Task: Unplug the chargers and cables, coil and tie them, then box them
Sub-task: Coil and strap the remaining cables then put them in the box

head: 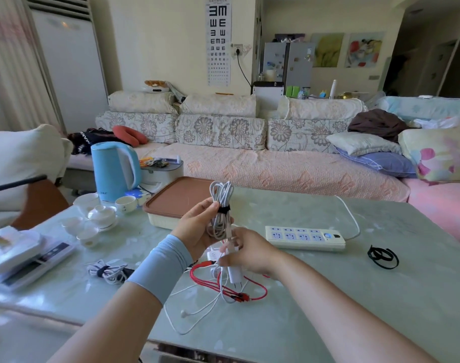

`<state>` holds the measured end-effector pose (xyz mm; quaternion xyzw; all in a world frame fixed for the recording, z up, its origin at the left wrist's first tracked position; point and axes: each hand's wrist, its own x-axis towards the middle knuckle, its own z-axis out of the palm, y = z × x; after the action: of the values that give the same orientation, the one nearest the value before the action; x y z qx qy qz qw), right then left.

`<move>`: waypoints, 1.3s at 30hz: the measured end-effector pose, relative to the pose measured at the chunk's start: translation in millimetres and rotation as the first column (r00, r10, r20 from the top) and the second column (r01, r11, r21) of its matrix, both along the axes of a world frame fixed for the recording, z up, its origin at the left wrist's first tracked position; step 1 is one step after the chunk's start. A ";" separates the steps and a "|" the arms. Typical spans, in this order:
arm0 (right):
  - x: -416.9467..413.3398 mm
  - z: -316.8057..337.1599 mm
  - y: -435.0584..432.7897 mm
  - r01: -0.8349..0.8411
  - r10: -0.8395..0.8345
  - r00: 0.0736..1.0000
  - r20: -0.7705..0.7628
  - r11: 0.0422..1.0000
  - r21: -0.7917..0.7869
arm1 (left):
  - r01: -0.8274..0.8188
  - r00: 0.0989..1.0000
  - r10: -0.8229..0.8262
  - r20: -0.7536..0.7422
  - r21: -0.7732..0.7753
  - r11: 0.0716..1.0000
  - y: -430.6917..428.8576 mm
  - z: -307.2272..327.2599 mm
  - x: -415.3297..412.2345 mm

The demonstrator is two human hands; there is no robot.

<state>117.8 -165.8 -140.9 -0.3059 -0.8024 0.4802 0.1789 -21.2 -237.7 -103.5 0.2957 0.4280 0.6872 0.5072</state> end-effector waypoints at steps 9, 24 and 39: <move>-71.2 -7.5 -16.9 -0.048 0.029 0.993 0.111 0.984 0.171 | -0.345 0.624 0.264 -0.735 0.044 0.938 -53.2 -7.5 -115.9; -210.5 -47.1 -32.9 -0.154 0.038 0.960 0.277 0.900 0.409 | -0.772 0.261 0.196 -0.945 -0.083 0.630 -86.2 -86.7 -247.0; -213.8 -68.5 -28.9 -0.265 0.122 0.924 0.362 0.889 0.374 | -0.649 0.124 -0.466 -0.876 -0.427 0.630 -78.2 -108.1 -234.6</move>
<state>-96.0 -194.7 -209.5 -0.2538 -0.9312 0.2559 0.0541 -255.8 -316.0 -211.6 0.3880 0.9113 0.0867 0.1066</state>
